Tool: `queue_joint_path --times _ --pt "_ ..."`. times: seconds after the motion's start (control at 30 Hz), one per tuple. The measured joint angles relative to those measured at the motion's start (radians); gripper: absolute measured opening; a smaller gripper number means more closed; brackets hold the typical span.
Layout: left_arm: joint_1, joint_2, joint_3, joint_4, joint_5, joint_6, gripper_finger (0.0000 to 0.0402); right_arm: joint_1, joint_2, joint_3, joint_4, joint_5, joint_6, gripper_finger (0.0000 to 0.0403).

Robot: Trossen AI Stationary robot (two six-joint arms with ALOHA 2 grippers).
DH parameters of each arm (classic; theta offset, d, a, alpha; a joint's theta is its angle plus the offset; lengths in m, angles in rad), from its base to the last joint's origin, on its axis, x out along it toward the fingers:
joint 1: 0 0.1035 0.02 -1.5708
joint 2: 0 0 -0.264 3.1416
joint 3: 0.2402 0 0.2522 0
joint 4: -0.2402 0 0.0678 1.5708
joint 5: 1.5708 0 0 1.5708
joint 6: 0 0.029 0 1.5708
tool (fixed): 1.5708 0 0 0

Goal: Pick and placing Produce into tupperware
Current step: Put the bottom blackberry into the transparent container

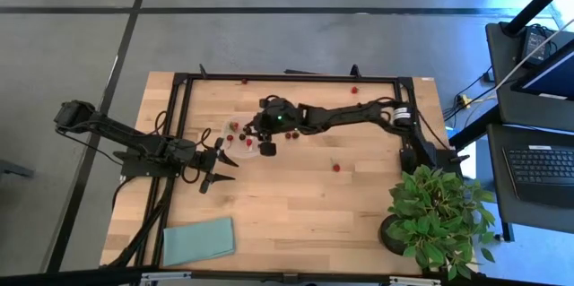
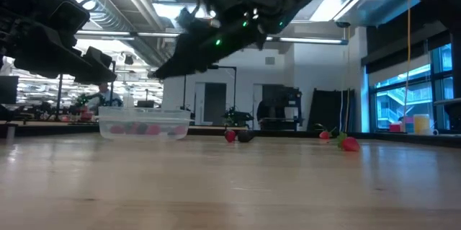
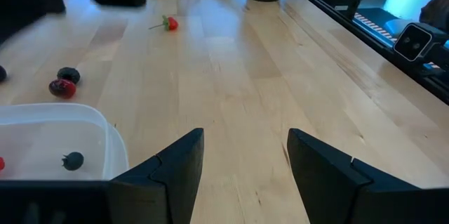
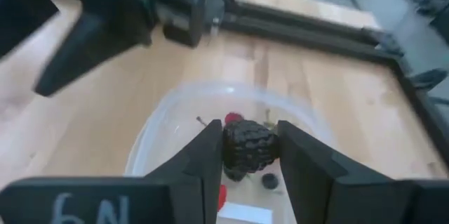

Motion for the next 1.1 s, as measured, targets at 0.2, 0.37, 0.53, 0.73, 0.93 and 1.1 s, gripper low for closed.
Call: queue_joint_path --times 0.2,0.37,0.53,0.73,0.93,1.1 --pt "0.0 0.0 0.0 0.0 0.0 0.0 0.0199 0.0 0.079 0.037 -0.029 -0.002 0.012 0.0124" --pt "0.0 0.0 0.0 0.0 0.0 0.0 0.0199 -0.001 0.088 0.038 -0.05 -0.002 0.025 0.0124" --pt "0.0 0.0 0.0 0.0 0.0 0.0 0.0199 -0.003 0.09 0.038 -0.064 -0.001 0.038 0.0124" --pt "0.0 0.0 0.0 0.0 0.0 0.0 0.0199 -0.004 0.09 0.037 -0.12 0.001 0.041 0.0124" --pt "0.0 0.0 0.0 -0.001 0.0 0.0 0.0199 -0.004 0.09 0.037 -0.123 0.001 0.042 0.0124" --pt "0.0 0.0 0.0 -0.001 0.0 0.0 0.0199 -0.004 0.09 0.037 -0.123 0.001 0.041 0.0124"
